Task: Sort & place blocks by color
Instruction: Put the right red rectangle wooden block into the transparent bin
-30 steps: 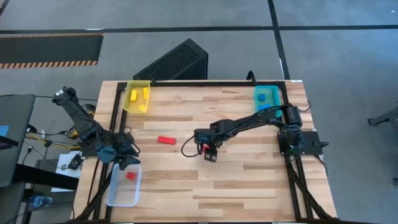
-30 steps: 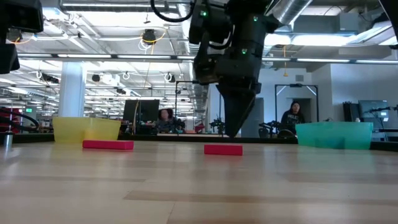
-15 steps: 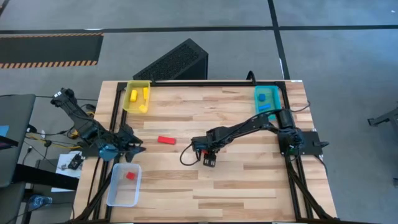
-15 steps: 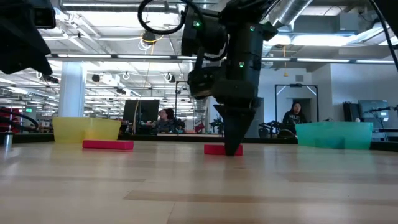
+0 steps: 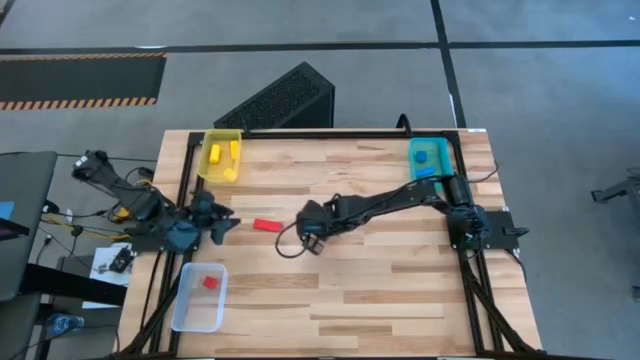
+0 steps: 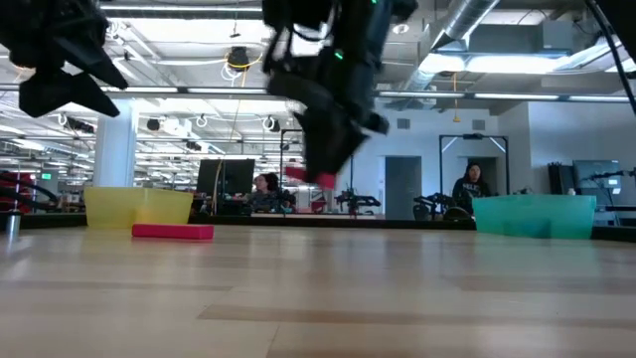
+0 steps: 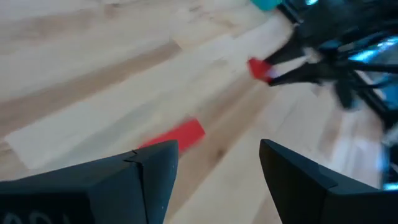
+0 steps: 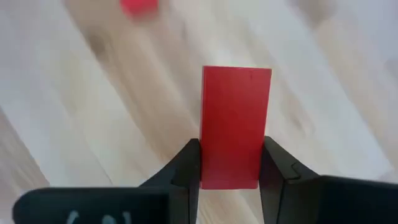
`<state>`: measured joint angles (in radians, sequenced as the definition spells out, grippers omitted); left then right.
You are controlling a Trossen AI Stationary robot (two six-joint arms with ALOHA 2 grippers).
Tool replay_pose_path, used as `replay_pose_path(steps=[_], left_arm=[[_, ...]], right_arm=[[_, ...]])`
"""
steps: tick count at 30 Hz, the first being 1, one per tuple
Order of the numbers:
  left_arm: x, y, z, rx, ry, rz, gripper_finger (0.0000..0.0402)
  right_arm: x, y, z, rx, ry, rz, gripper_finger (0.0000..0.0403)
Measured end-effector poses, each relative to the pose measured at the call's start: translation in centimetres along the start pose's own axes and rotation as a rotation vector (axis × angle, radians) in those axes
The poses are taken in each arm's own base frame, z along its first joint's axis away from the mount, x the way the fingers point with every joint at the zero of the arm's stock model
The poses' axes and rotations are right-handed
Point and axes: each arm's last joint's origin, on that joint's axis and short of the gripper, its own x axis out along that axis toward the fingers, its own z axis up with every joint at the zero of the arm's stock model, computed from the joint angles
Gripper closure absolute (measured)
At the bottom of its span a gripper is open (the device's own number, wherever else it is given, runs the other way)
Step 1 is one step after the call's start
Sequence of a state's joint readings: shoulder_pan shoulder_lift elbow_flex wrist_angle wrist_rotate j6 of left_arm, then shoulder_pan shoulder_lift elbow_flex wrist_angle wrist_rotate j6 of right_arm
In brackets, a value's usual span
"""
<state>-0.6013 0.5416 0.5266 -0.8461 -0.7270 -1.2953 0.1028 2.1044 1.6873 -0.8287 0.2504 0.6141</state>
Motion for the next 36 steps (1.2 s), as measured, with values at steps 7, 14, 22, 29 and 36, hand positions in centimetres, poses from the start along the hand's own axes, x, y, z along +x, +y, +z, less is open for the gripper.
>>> replay_pose_path(steps=[7,14,22,29,36], left_arm=[[1.3,0.1,1.5,0.033,0.093,-0.008,0.0191],[2.2,-0.4,4.3,-0.055,0.009,-0.134,0.0171],[3.1,-0.2,6.7,-0.117,-0.027,-0.241,0.0102],[6.2,0.5,7.2,-0.164,0.122,-0.201,0.0097],[8.6,-1.1,8.7,-0.194,0.105,-0.397,0.0119]], right_arm=[[-4.4,2.2,3.0,0.07,-0.286,-0.034,0.0295],[-6.0,2.5,3.9,0.015,-0.357,-0.074,0.0295],[-6.2,2.9,4.6,-0.017,-0.408,-0.04,0.0295],[-6.3,3.6,4.1,-0.034,-0.428,-0.061,0.029],[-6.3,3.6,4.1,-0.035,-0.432,-0.072,0.0288]])
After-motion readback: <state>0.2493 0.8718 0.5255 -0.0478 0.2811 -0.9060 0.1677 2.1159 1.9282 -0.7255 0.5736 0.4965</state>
